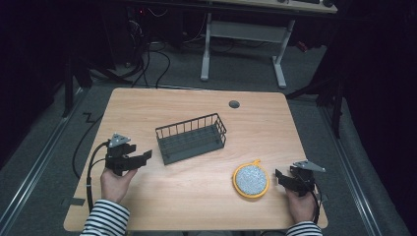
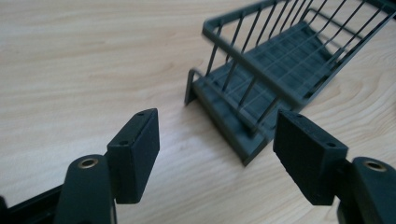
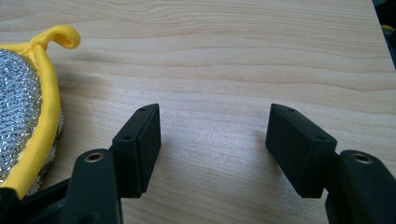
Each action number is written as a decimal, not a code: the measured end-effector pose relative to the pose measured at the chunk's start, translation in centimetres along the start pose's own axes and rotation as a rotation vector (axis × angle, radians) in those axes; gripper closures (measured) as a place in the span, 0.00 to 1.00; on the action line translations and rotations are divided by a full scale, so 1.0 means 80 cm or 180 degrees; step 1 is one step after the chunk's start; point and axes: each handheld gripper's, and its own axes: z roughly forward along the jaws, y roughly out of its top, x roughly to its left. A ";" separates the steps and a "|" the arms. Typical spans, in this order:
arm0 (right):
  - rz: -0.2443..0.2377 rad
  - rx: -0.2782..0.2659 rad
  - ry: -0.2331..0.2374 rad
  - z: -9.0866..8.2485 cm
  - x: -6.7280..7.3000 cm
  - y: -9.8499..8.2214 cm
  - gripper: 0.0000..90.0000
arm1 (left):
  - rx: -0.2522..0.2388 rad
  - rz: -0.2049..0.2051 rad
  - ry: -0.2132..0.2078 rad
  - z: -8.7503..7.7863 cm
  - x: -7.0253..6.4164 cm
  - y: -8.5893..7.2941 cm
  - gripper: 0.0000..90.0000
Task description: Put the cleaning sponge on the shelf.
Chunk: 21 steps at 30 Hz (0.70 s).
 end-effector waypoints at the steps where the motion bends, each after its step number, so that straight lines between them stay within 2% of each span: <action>1: 0.0001 0.0000 0.0001 0.000 0.000 0.000 0.40 | -0.0005 0.0015 -0.0010 0.001 -0.002 0.006 0.36; 8: 0.0000 -0.0011 0.0020 0.000 -0.001 0.000 0.40 | 0.0017 0.0095 -0.0059 0.013 -0.012 0.034 0.34; 10: 0.0021 -0.0014 0.0031 0.000 -0.002 0.000 0.40 | 0.0081 0.0101 -0.0079 0.026 -0.011 0.046 0.34; 13: 0.0037 -0.0018 0.0044 -0.001 -0.003 0.000 0.40 | 0.0093 0.0094 -0.0093 0.035 -0.012 0.054 0.34; 16: 0.0044 -0.0023 0.0052 -0.001 -0.003 0.000 0.40 | 0.0129 0.0107 -0.0057 0.043 -0.013 0.058 0.35; 21: 0.0061 -0.0021 0.0062 -0.001 -0.004 -0.001 0.40 | 0.0307 0.0141 0.0014 0.066 -0.016 0.060 0.36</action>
